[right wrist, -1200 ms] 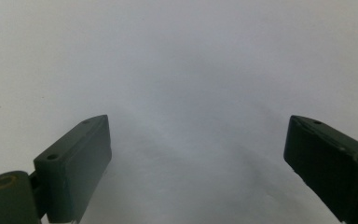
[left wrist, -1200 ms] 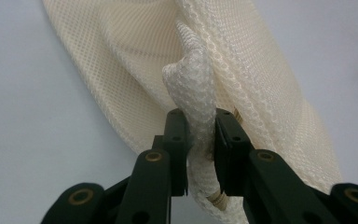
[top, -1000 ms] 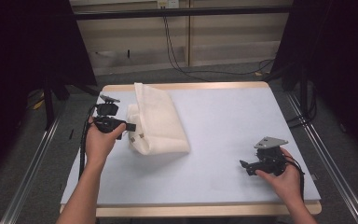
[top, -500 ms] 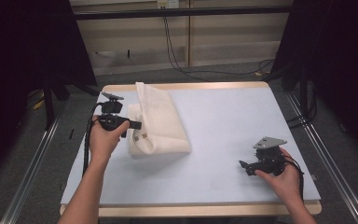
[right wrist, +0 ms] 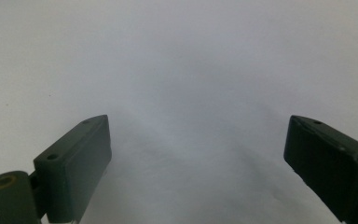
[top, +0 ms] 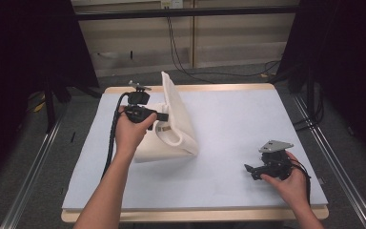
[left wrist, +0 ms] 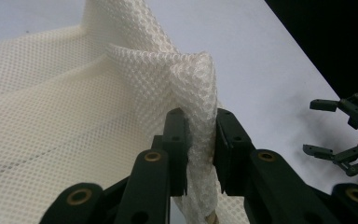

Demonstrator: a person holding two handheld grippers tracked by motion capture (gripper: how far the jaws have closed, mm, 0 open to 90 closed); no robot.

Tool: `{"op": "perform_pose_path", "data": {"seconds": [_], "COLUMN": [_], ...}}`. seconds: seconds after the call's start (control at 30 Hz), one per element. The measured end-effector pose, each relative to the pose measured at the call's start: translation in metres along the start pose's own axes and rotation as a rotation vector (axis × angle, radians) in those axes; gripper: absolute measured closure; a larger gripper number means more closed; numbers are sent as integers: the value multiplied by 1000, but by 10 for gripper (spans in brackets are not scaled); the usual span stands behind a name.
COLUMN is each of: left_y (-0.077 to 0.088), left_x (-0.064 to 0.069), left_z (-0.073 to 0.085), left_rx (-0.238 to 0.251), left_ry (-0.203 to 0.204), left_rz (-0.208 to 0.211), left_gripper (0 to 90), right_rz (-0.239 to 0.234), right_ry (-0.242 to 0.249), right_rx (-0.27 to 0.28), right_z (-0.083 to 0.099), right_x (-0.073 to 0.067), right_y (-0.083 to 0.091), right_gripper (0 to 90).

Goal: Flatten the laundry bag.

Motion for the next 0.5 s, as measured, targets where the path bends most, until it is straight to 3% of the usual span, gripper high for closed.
{"op": "perform_pose_path", "data": {"seconds": [0.13, 0.27, 0.4, 0.5], "left_y": [-7, -18, -26, -30], "left_x": [9, 19, 33, 45], "left_z": [-7, -9, -14, -15], "left_rx": [40, 23, 49, 37], "left_ry": [-9, -32, -34, -45], "left_rz": [8, 25, 62, 98], "left_gripper": [718, 663, 621, 591], "right_rz": [4, 2, 0, 0], "right_ry": [3, 6, 3, 6], "right_rx": [-3, -4, -4, -4], "right_z": [0, 0, 0, 0], "right_x": [0, -1, -1, -1], "right_y": [-1, -1, -1, -1], "right_gripper": [71, 71, 71, 71]}}
Point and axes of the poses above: each handheld gripper's, and its own axes: y roughly backward along the jaws, z roughly out of its underside, x roughly to its right, the point moved 8 cm from there along -y, roughly forward along the jaws, and after that the axes turned 3 degrees about y, right-handed, at the moved point
